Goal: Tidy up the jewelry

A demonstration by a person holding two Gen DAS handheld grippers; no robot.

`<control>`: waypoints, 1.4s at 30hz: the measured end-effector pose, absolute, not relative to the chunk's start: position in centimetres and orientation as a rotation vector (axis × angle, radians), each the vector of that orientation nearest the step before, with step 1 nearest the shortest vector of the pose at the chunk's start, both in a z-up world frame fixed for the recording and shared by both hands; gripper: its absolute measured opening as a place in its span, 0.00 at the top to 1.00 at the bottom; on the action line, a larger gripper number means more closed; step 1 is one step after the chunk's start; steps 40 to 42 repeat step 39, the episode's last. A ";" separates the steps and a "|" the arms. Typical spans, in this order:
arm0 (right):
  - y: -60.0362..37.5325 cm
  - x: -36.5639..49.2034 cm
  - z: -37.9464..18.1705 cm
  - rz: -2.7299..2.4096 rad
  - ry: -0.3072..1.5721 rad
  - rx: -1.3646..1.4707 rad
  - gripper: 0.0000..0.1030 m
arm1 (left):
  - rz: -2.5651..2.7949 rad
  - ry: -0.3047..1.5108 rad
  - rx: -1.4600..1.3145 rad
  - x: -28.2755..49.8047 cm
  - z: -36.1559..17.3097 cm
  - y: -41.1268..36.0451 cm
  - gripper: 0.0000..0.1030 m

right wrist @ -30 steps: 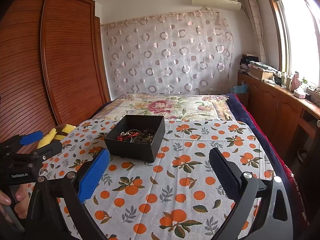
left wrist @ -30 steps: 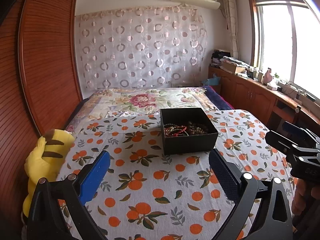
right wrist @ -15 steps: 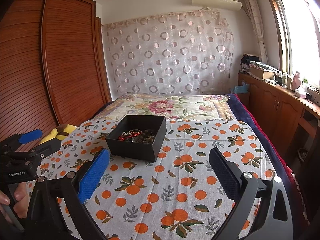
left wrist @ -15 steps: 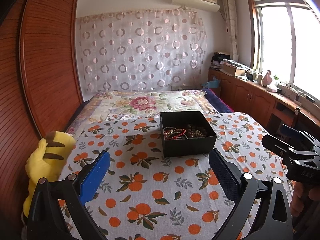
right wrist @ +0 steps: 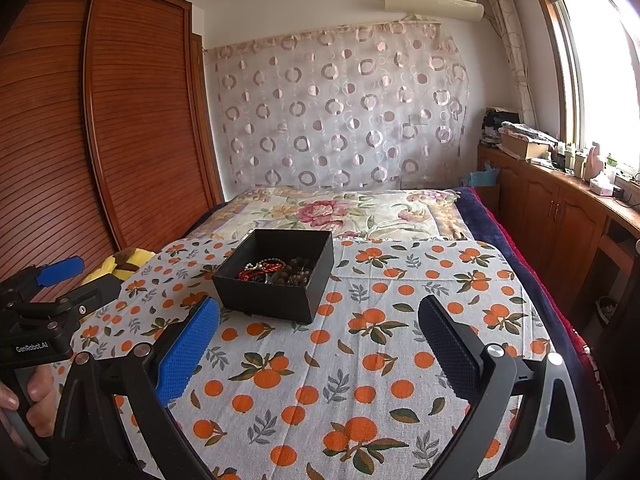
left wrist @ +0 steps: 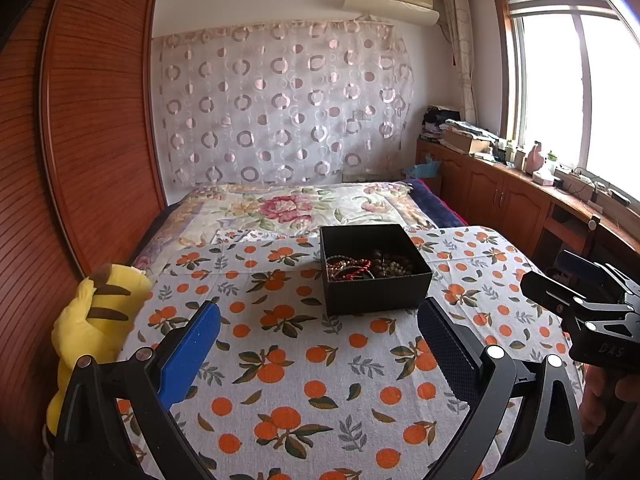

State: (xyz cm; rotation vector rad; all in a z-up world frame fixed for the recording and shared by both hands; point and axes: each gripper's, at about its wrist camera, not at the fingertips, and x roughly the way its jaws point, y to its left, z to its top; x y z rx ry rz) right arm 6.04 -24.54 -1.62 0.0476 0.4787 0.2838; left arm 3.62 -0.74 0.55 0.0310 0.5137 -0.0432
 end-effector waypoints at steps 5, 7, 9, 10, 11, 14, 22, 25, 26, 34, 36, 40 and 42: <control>-24.5 6.0 -1.6 0.284 0.479 0.047 0.02 | -0.043 0.511 0.032 3.6 0.8 -0.8 0.08; -24.4 6.1 -1.5 0.283 0.479 0.047 0.02 | -0.044 0.510 0.031 3.7 0.8 -0.8 0.08; -24.4 6.0 -1.5 0.284 0.479 0.047 0.02 | -0.044 0.511 0.031 3.6 0.7 -0.8 0.08; -24.4 6.0 -1.5 0.284 0.479 0.047 0.02 | -0.044 0.510 0.031 3.7 0.8 -0.8 0.08; -24.4 6.0 -1.5 0.284 0.478 0.047 0.02 | -0.044 0.510 0.031 3.6 0.7 -0.8 0.08; -24.5 6.0 -1.6 0.283 0.479 0.048 0.02 | -0.044 0.510 0.032 3.6 0.6 -0.8 0.08; -24.4 6.0 -1.5 0.283 0.479 0.047 0.02 | -0.045 0.510 0.032 3.6 0.6 -0.8 0.08; -24.5 6.0 -1.6 0.283 0.480 0.047 0.02 | -0.045 0.510 0.031 3.6 0.6 -0.8 0.08; -24.5 6.0 -1.6 0.284 0.480 0.047 0.02 | -0.044 0.509 0.032 3.5 0.5 -0.8 0.08; -24.5 6.0 -1.7 0.283 0.479 0.047 0.02 | -0.042 0.509 0.031 3.6 0.8 -0.9 0.08; -24.5 6.0 -1.6 0.283 0.479 0.046 0.02 | -0.046 0.507 0.031 3.5 0.6 -0.9 0.08; -24.5 6.0 -1.6 0.283 0.479 0.048 0.02 | -0.047 0.506 0.032 3.4 0.8 -0.9 0.08; -24.5 6.0 -1.6 0.283 0.479 0.048 0.02 | -0.047 0.506 0.032 3.4 0.8 -0.9 0.08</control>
